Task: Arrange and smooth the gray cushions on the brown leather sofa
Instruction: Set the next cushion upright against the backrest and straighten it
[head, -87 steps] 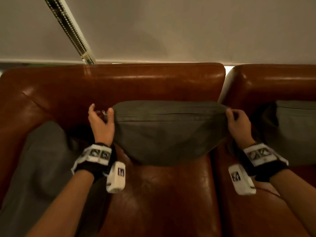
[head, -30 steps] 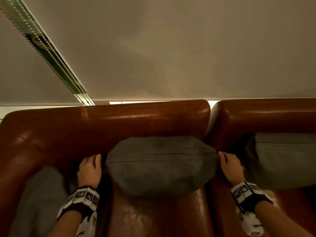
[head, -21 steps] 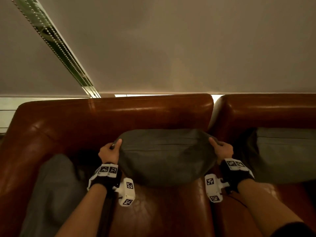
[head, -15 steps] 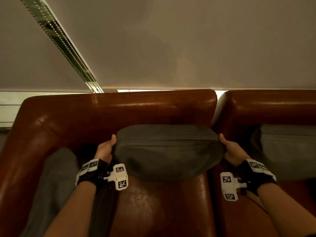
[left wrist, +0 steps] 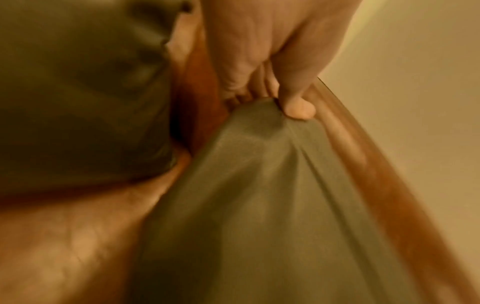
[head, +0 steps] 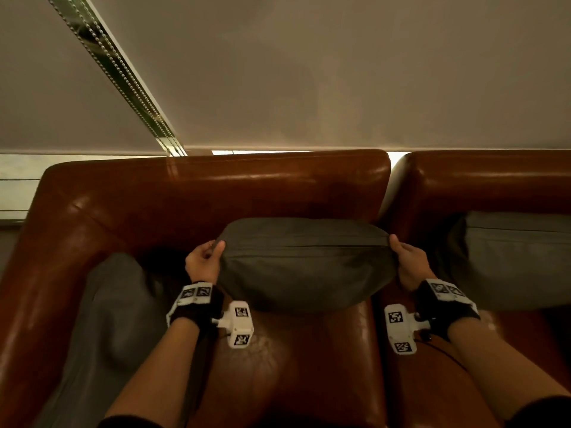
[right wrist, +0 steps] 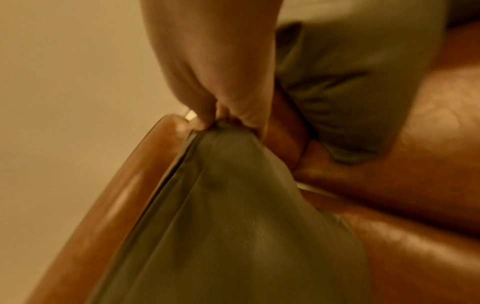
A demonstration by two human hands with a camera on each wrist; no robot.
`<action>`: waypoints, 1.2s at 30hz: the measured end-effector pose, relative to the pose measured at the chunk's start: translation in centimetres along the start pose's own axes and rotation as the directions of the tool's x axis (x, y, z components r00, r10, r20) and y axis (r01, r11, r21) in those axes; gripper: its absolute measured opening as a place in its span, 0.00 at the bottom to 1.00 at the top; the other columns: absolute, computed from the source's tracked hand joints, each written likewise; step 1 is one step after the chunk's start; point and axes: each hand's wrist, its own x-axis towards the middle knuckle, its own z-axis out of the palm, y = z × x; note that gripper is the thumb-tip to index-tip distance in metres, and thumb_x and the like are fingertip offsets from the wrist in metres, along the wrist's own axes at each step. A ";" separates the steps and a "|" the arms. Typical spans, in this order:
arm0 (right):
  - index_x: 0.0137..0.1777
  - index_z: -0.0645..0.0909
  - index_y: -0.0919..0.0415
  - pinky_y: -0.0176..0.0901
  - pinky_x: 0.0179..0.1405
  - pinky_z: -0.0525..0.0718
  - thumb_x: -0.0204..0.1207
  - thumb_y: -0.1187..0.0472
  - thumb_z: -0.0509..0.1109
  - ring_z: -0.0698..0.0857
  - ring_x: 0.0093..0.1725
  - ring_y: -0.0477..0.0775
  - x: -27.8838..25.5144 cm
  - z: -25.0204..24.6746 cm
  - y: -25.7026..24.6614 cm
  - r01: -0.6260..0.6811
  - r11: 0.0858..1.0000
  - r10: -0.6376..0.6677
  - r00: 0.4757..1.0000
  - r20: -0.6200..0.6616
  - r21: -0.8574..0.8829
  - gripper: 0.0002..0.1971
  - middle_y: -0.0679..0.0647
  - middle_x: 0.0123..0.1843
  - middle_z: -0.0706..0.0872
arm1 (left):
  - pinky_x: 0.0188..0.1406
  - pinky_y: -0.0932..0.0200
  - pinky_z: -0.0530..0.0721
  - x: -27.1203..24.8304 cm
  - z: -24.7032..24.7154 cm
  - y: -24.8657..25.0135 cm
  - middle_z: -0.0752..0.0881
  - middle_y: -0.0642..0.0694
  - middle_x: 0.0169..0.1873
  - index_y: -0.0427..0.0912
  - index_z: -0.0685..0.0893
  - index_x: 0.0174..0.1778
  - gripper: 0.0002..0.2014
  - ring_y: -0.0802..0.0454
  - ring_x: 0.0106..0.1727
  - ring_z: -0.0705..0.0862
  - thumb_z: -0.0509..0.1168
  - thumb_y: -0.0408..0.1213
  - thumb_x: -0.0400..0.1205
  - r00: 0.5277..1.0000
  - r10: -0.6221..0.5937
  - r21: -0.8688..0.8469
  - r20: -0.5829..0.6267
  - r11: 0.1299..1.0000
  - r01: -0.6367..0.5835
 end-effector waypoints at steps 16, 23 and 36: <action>0.60 0.79 0.68 0.53 0.59 0.84 0.68 0.48 0.79 0.83 0.59 0.59 0.4 -0.6 2.2 0.054 0.907 -0.112 0.987 -0.116 -0.417 0.28 0.60 0.60 0.84 | 0.65 0.45 0.75 -1.0 0.4 -0.9 0.83 0.29 0.60 0.30 0.81 0.64 0.24 0.32 0.64 0.79 0.62 0.48 0.83 0.996 0.067 0.310 0.060 0.947 -0.082; 0.56 0.82 0.67 0.41 0.49 0.87 0.74 0.55 0.72 0.86 0.50 0.55 0.3 -1.2 -0.1 0.129 0.987 -0.113 0.982 0.152 -0.094 0.17 0.60 0.52 0.87 | 0.56 0.48 0.77 0.6 -0.7 0.8 0.86 0.34 0.49 0.31 0.85 0.53 0.19 0.38 0.56 0.83 0.61 0.46 0.84 0.989 0.113 0.135 0.093 0.983 -0.125; 0.40 0.83 0.62 0.62 0.63 0.82 0.81 0.45 0.62 0.86 0.54 0.65 2.4 2.7 -1.6 0.076 0.938 -0.078 0.997 0.007 -0.338 0.21 0.66 0.52 0.87 | 0.54 0.48 0.73 1.5 0.8 3.3 0.82 0.30 0.44 0.29 0.82 0.45 0.20 0.35 0.55 0.80 0.52 0.42 0.88 0.996 0.086 0.290 0.035 0.952 -0.093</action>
